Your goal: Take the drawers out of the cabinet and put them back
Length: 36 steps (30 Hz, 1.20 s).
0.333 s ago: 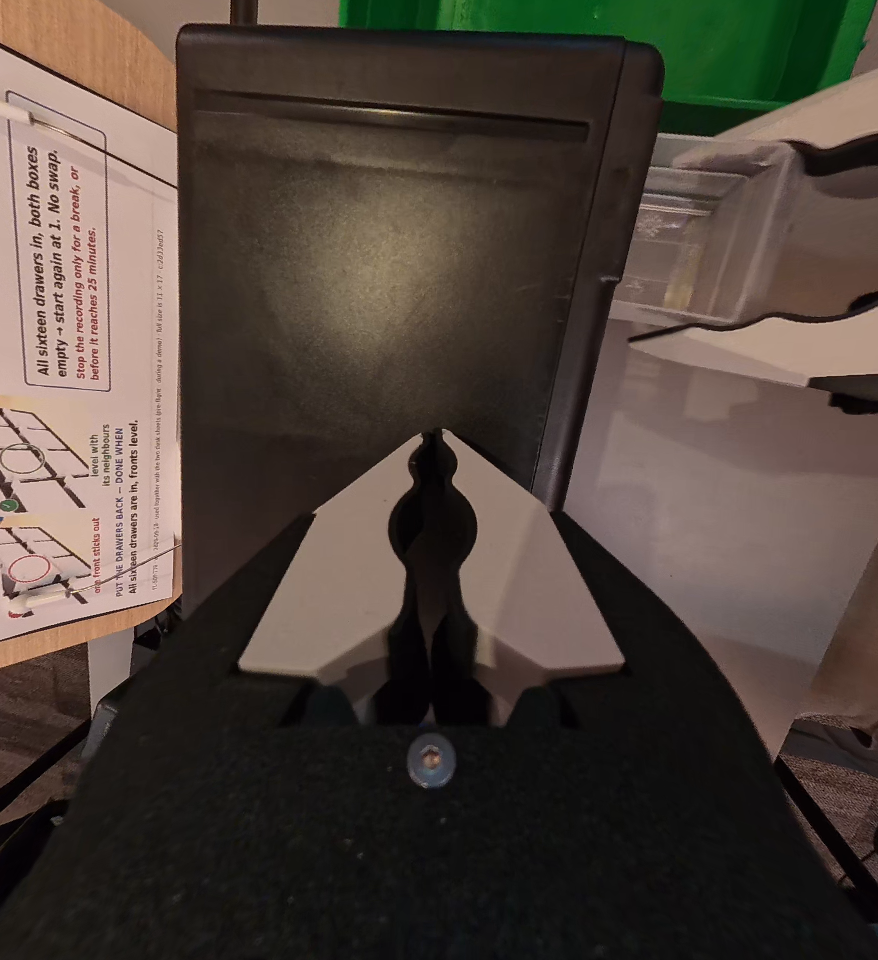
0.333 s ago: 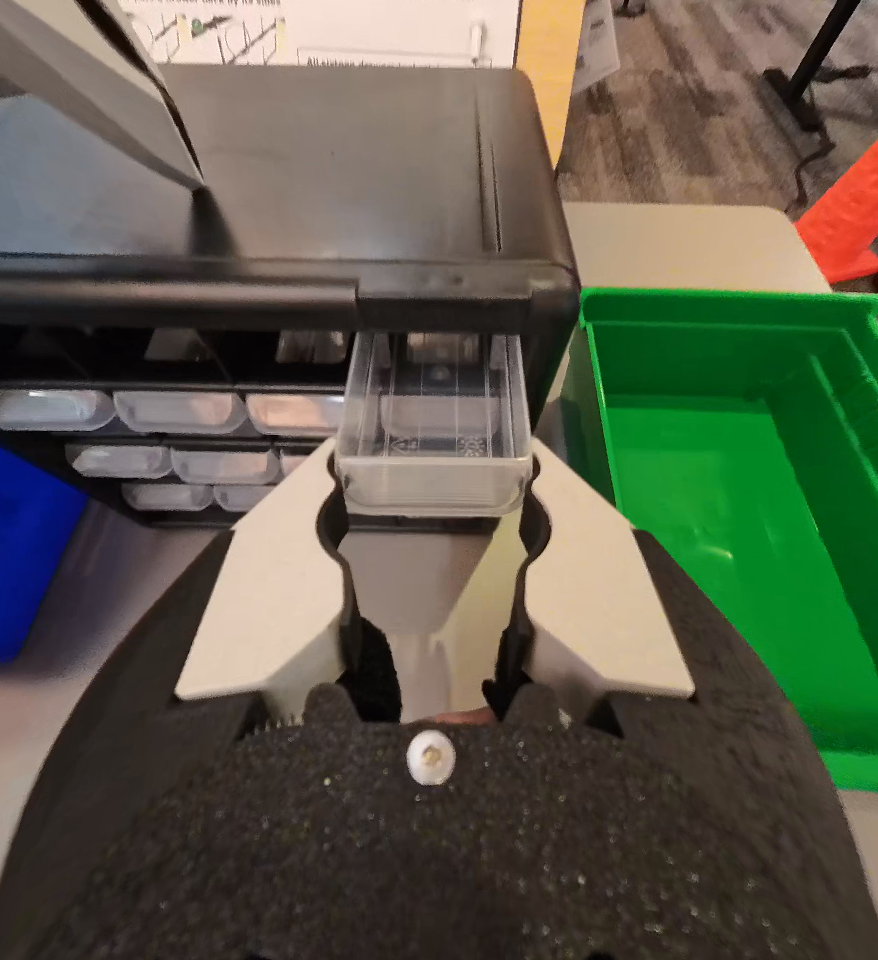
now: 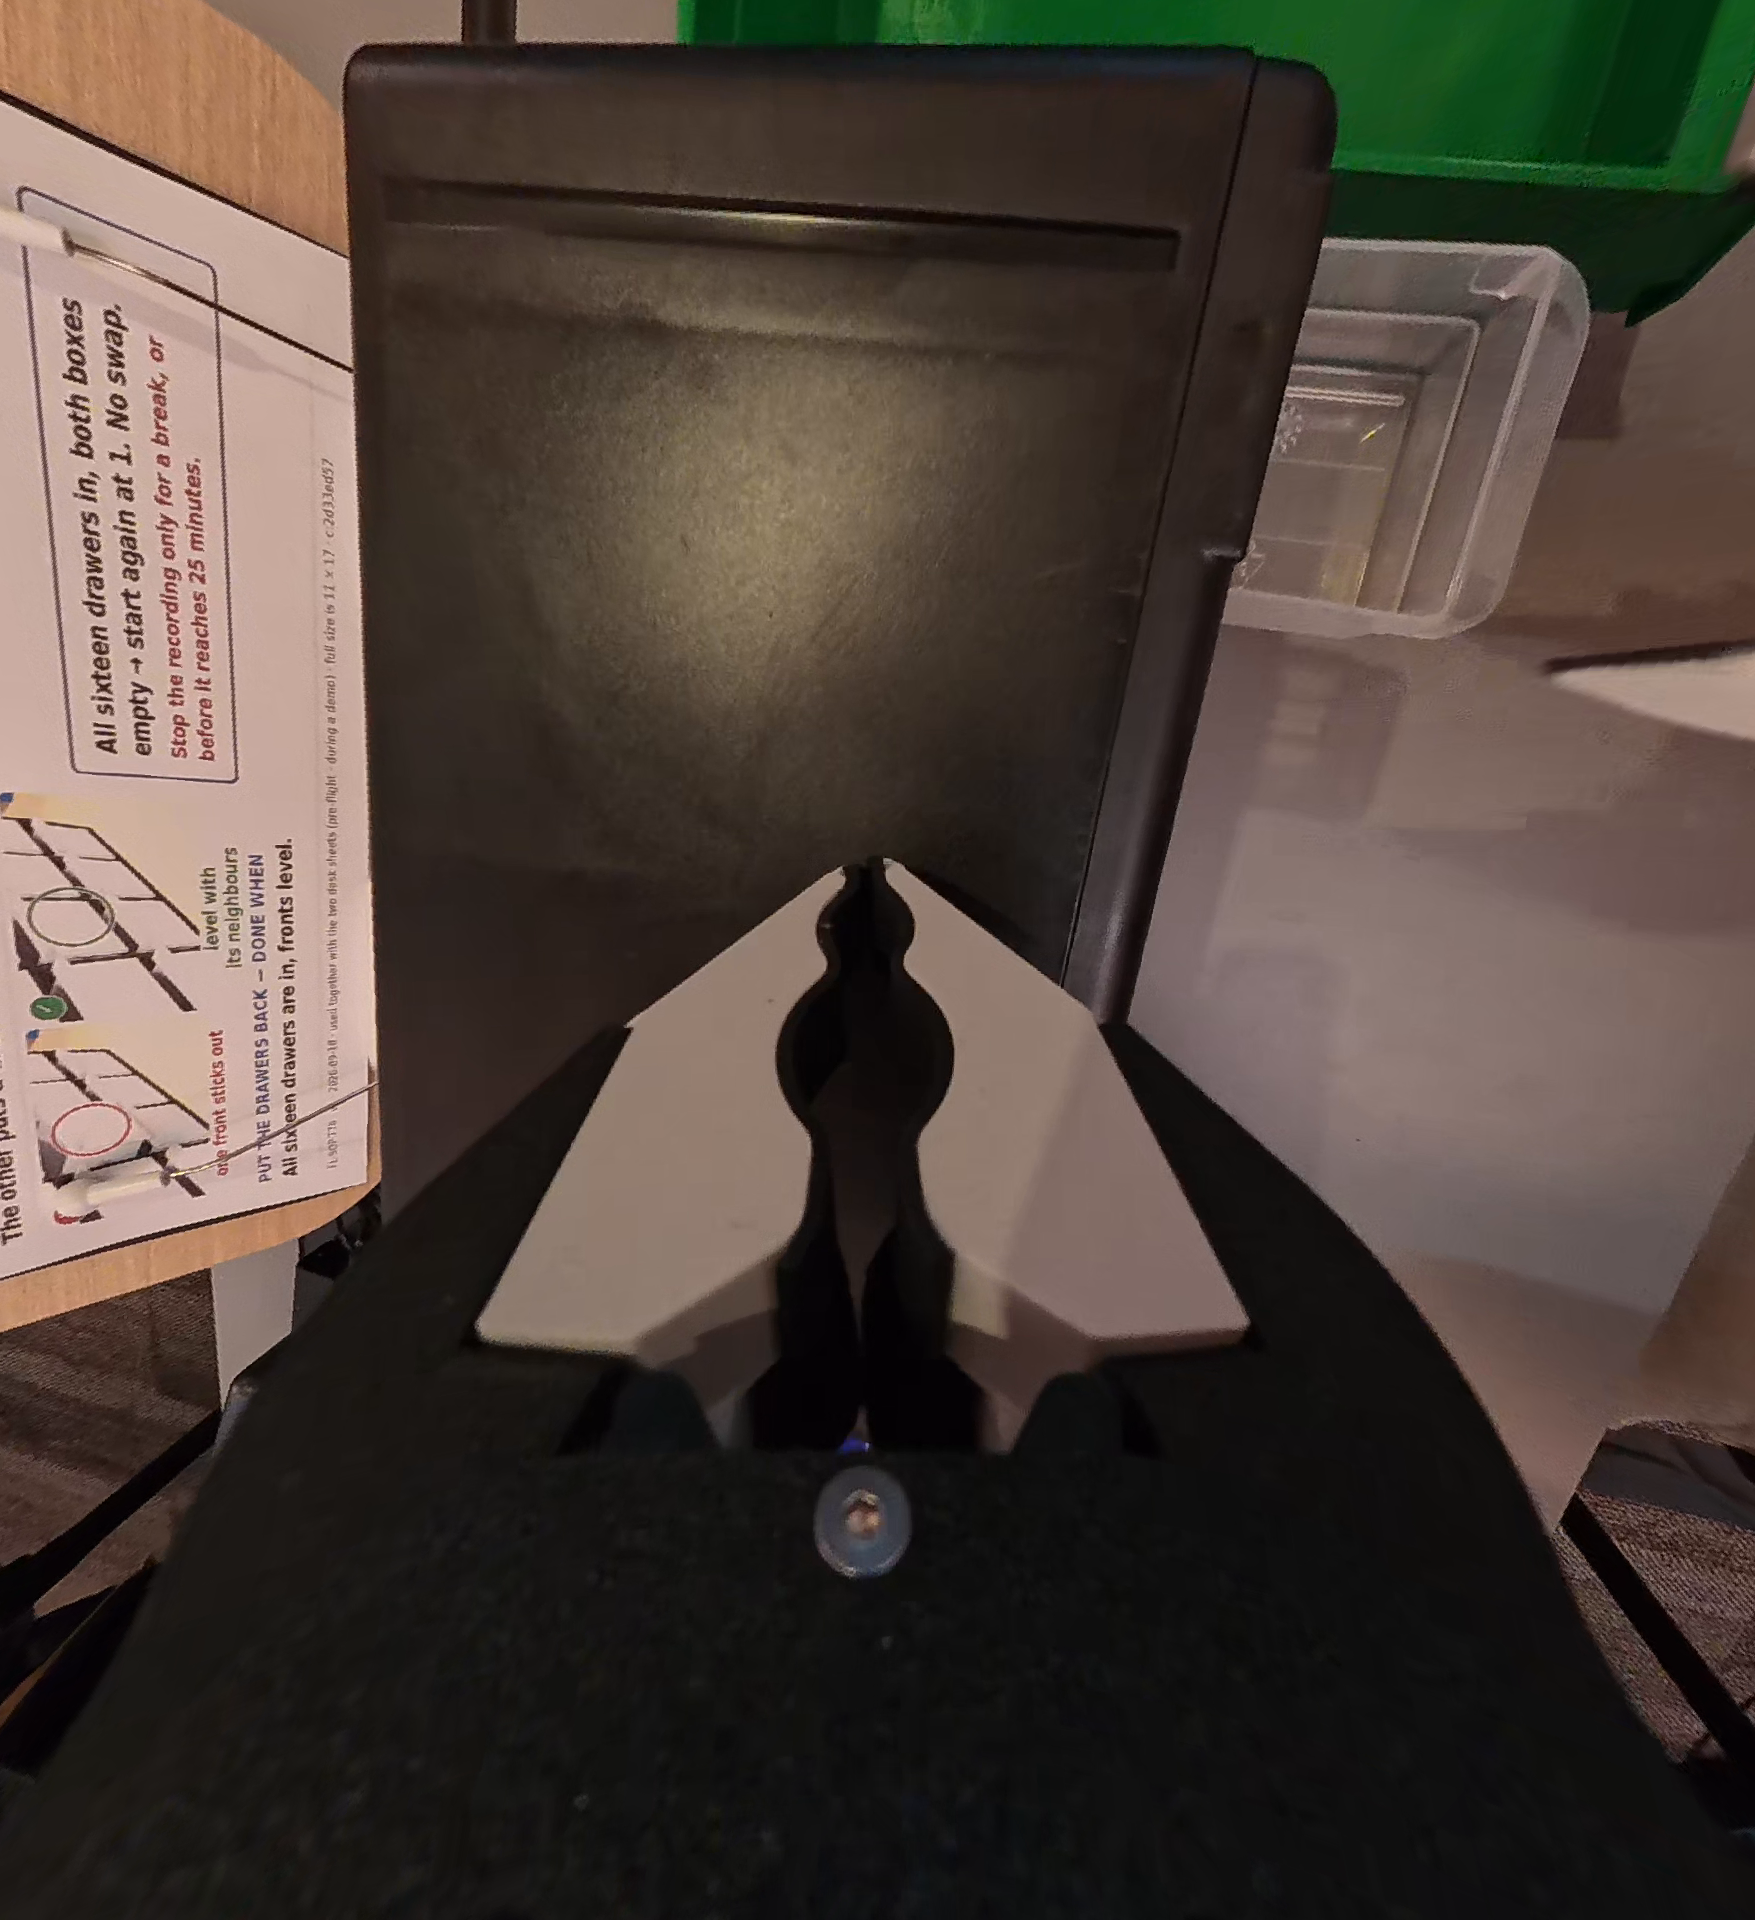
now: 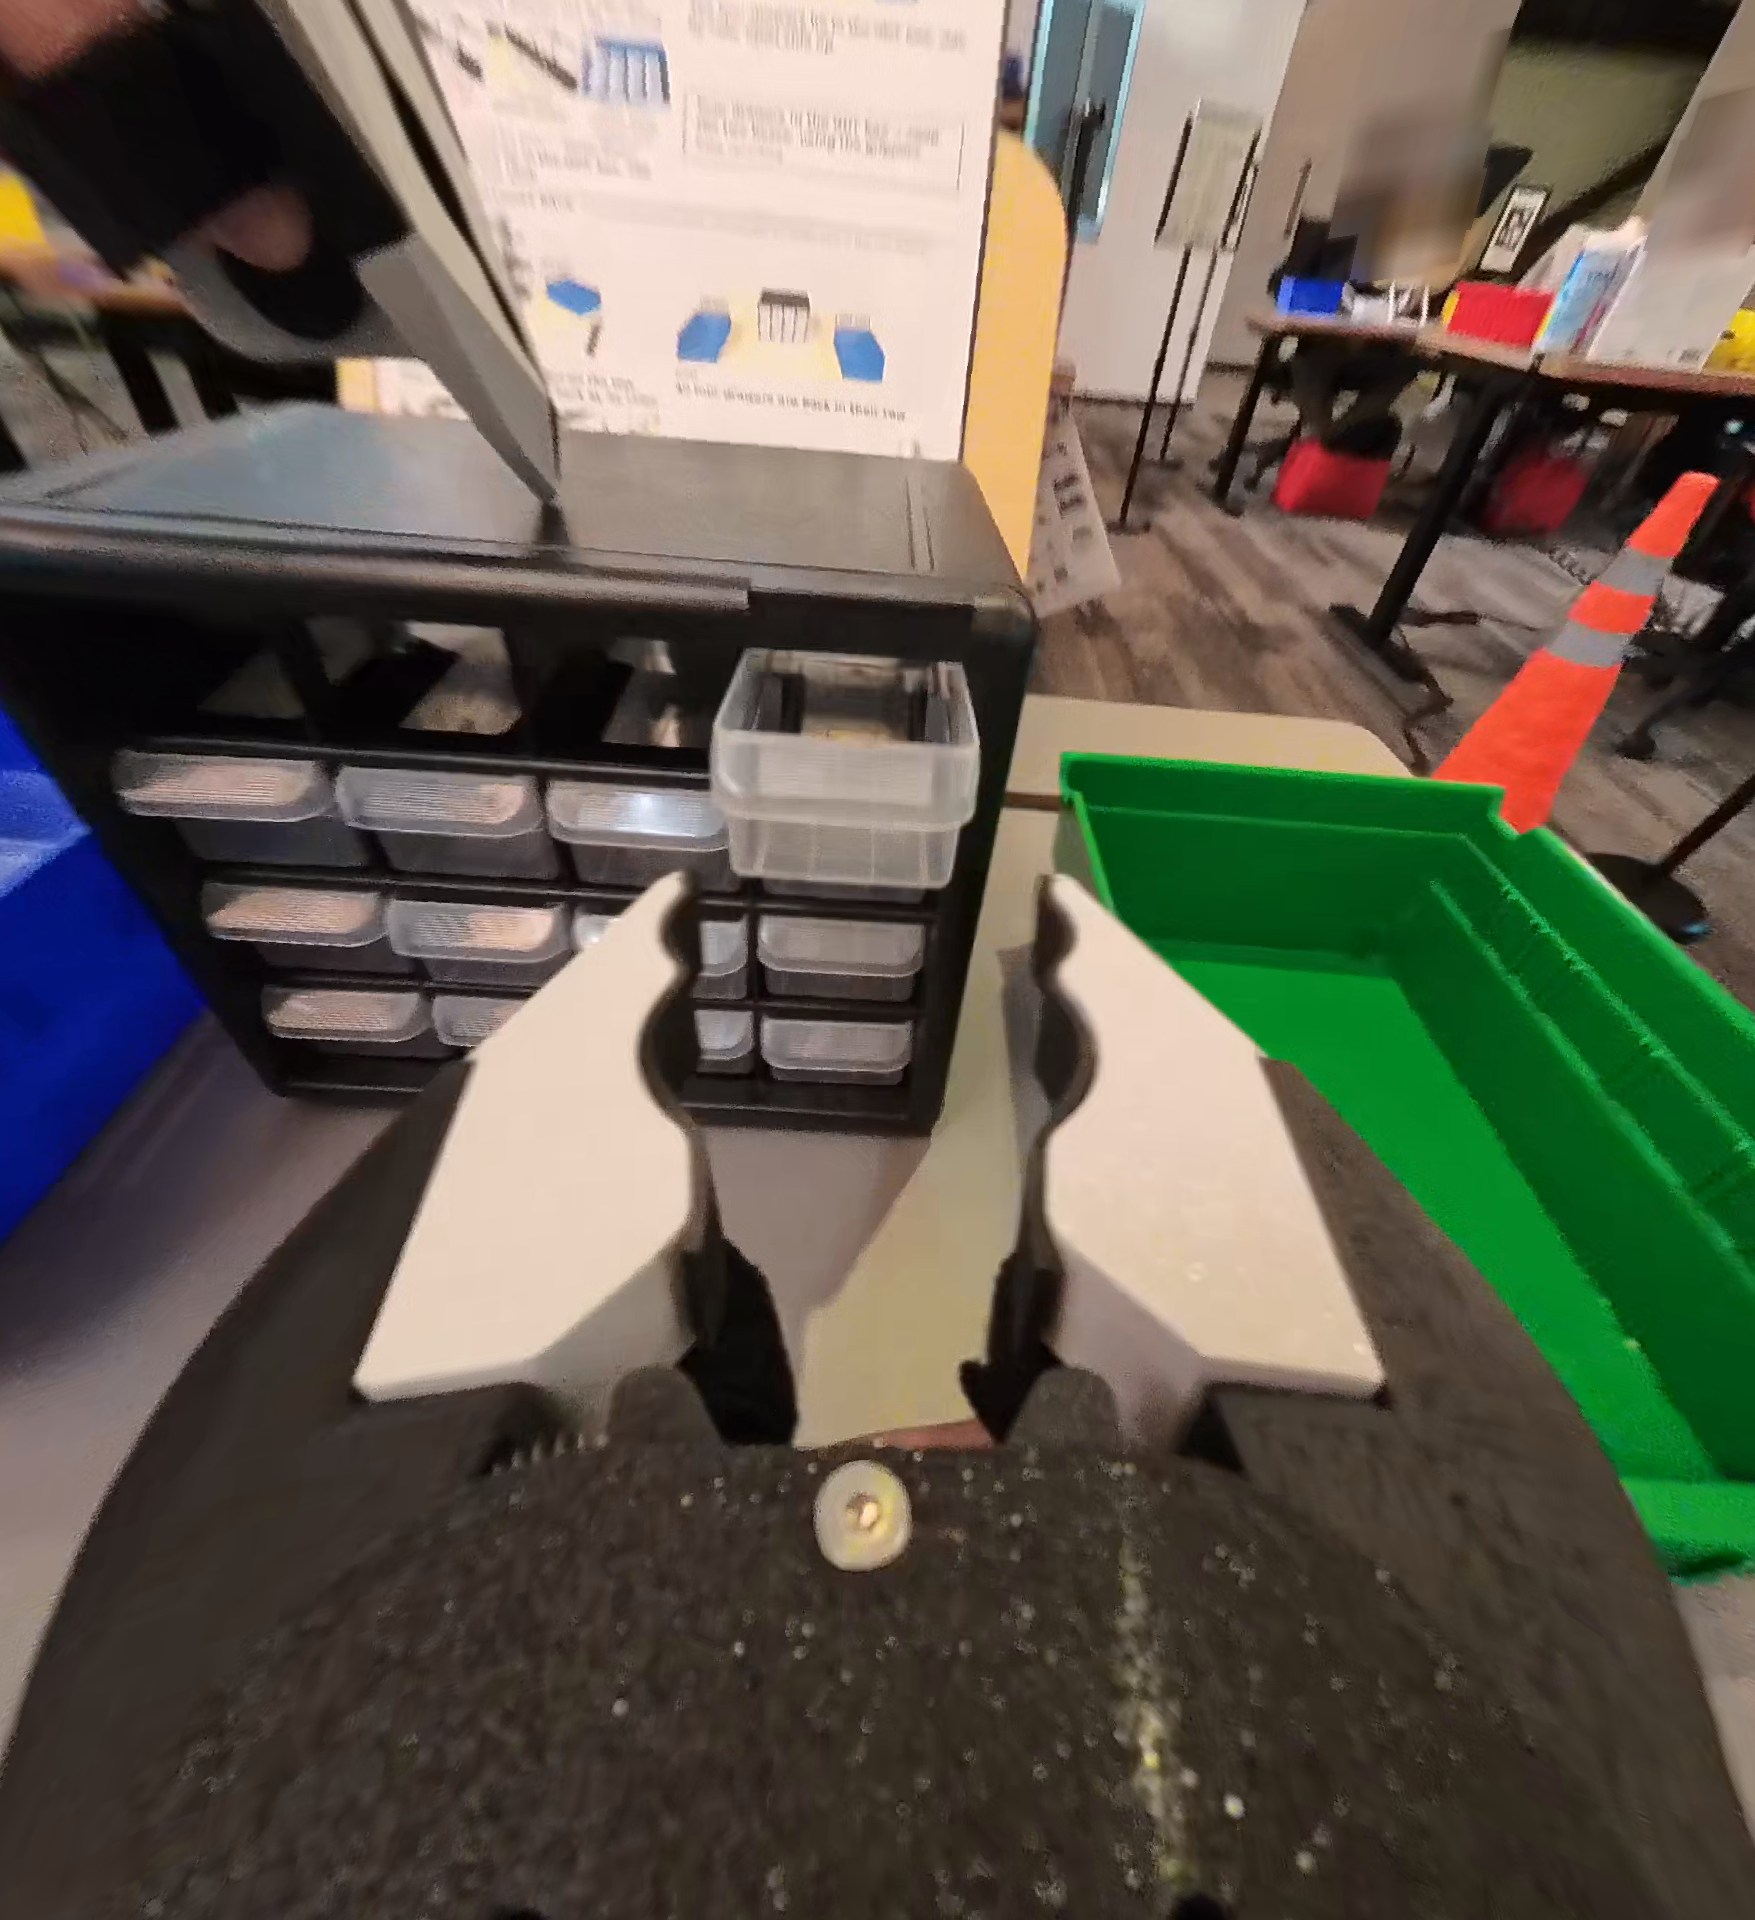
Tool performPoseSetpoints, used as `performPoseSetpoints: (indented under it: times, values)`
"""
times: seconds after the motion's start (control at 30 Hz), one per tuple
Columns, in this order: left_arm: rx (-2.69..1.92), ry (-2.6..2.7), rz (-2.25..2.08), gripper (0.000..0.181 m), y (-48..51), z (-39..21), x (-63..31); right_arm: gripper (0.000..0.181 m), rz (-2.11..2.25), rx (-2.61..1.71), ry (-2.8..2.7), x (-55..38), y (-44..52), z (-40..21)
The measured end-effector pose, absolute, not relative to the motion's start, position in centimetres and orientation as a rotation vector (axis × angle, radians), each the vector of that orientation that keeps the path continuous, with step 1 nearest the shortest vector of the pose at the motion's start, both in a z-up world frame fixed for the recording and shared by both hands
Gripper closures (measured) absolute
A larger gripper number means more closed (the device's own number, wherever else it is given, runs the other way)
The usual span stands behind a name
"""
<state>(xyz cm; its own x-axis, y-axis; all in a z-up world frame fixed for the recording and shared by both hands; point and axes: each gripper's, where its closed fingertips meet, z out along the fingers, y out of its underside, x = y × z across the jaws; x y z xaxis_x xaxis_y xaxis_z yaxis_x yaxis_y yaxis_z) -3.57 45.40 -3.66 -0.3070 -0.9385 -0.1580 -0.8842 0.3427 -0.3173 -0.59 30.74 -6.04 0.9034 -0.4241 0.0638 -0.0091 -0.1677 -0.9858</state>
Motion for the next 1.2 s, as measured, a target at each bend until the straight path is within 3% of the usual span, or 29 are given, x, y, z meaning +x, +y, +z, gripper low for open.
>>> performPoseSetpoints:
  times: [0.03,0.1,0.4,0.83,1.03,1.2]
  values:
    - [-1.622,2.297,-0.251,0.181,45.4,-3.7,-3.6,0.130,-0.342,-1.675,0.333,-1.2,30.3,-6.2]
    - [-1.628,2.292,-0.271,0.181,45.4,-3.7,-3.6,0.147,-0.282,-1.640,0.324,-2.1,30.4,-6.9]
    - [-1.632,2.278,-0.283,0.181,45.4,-3.6,-3.6,0.162,-0.256,-1.588,0.377,0.5,35.5,-7.4]
    - [-1.646,2.283,-0.305,0.181,45.3,-3.6,-3.6,0.165,-0.258,-1.568,0.390,2.6,38.6,-7.5]
    - [-1.639,2.281,-0.302,0.181,45.3,-3.6,-3.6,0.154,-0.202,-1.575,0.389,1.5,36.9,-8.1]
    - [-1.599,2.280,-0.318,0.181,45.3,-3.5,-3.5,0.142,0.025,-1.606,0.304,-4.6,31.6,-10.8]
